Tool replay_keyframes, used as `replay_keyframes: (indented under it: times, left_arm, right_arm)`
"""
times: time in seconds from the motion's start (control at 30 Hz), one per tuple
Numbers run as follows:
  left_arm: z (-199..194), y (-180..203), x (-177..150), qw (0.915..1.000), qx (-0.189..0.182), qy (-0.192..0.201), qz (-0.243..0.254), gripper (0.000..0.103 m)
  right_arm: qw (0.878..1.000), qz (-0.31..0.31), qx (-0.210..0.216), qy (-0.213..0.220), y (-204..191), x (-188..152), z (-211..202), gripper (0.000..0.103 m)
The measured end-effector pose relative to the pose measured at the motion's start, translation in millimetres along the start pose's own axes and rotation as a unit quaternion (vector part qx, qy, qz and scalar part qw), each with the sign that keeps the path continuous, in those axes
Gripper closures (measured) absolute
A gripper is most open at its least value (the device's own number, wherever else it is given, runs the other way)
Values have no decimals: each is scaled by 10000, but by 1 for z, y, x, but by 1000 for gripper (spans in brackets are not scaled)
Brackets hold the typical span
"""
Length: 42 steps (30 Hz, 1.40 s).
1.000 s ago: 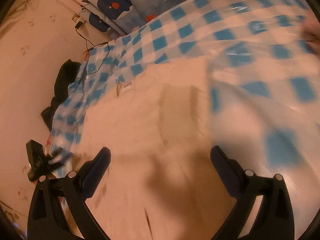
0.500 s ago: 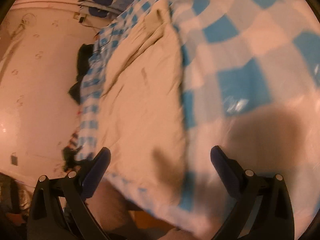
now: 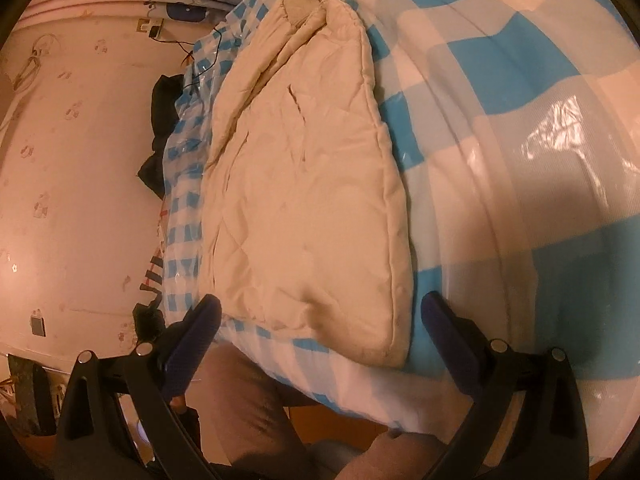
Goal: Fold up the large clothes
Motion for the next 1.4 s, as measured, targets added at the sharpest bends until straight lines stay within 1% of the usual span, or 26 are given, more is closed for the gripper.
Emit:
replay_keyframes:
  times: [0.03, 0.07, 0.13, 0.2, 0.27, 0.33, 0.43, 0.47, 0.53, 0.6, 0.63, 0.67, 0.7, 0.73, 0.8, 0.83, 0.87, 0.93, 0.97, 1.0, 1.07, 1.1, 1.13, 1.23, 1.33, 1.4]
  left_arm:
    - [-1, -2, -2, 9999, -100, -47, -86, 10]
    - [-2, -4, -8, 9991, -285, -181, -243, 9]
    - [-4, -7, -15, 9982, -413, -291, -334, 9]
    - [-12, -4, -21, 9973, -612, -222, -351, 9]
    - [-22, 2, -28, 9962, -816, -143, -284, 9]
    - [-19, 7, -35, 9959, -850, -272, -147, 9]
    - [-1, 6, -40, 9957, -746, -536, -140, 9]
    - [4, 3, -41, 9960, -658, -591, -120, 9]
    - [20, -10, -36, 9974, -234, -665, -115, 9]
    - [27, -28, -25, 9978, 140, -565, -324, 9]
    - [28, -37, -21, 9973, 299, -496, -446, 9]
    - [29, -44, -16, 9963, 319, -448, -660, 9]
    - [30, -46, -13, 9957, 326, -446, -745, 9]
    - [30, -46, -12, 9956, 394, -423, -743, 9]
    - [31, -40, -14, 9968, 501, -396, -471, 9]
    - [33, -37, -16, 9972, 524, -413, -329, 9]
    - [35, -33, -16, 9977, 456, -406, -282, 9]
    - [35, -22, -15, 9987, 202, -412, -208, 9]
    - [36, -10, -15, 9992, 17, -400, -84, 9]
    - [35, 0, -14, 9991, -151, -386, 14, 9]
    - [34, 16, -11, 9987, -306, -371, 168, 9]
    - [34, 17, -9, 9988, -237, -375, 217, 9]
    - [37, 15, -7, 9988, -64, -405, 257, 9]
    - [41, 2, -5, 9982, 143, -572, 108, 9]
    - [42, -8, -9, 9974, 217, -675, 158, 9]
    - [43, -15, -12, 9965, 309, -753, 200, 9]
  right_arm:
    - [10000, -19, -12, -14, 2, -1, -1, 7]
    - [10000, -23, -40, -20, 3, -1, 0, 7]
    - [10000, -8, -29, -27, 2, -1, 2, 7]
    - [10000, -35, 37, -60, -4, -2, 6, 7]
    - [9999, -90, 9, -99, -5, -3, 10, 7]
    - [9999, -104, -27, -135, -4, -3, 13, 7]
    - [9998, -6, 135, -113, -9, -2, 16, 7]
    - [9995, 26, 309, -82, -14, -2, 15, 7]
    - [9980, 48, 636, -7, -23, -1, 13, 7]
    - [9964, -10, 845, 85, -32, 0, 7, 7]
    - [9961, -33, 872, 96, -33, 0, 6, 7]
    - [9961, -39, 875, 97, -33, 1, 5, 7]
    - [9967, -18, 806, 67, -29, 1, 6, 7]
    - [9977, -1, 675, 24, -24, 0, 7, 7]
    - [9988, 23, 486, -52, -14, -1, 8, 7]
    - [9990, 63, 429, -86, -9, -2, 11, 7]
    - [9990, 86, 433, -87, -6, -2, 11, 7]
    - [9987, 181, 484, -26, -5, 0, 13, 7]
    - [9973, 223, 693, 21, -11, 2, 12, 7]
    - [9943, 271, 1023, 79, -19, 5, 10, 7]
    - [9898, 291, 1384, 199, -31, 9, 6, 7]
    - [9891, 269, 1429, 217, -34, 10, 5, 7]
    - [9895, 239, 1409, 205, -36, 11, 5, 7]
    - [9944, 175, 1036, 86, -25, 10, 8, 7]
    - [9967, 250, 774, 22, -8, 7, 10, 7]
    - [9963, 281, 808, 23, -6, 6, 12, 7]
Point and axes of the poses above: each gripper's, at about its wrist camera, not at the fingertips, and z roughly the way its jaws point, y to its right, x to its top, the point moved 7 cm from there along z, roughly the way its jaws point, and after that the axes turned 12 degrees about y, right-handed, at the moved point
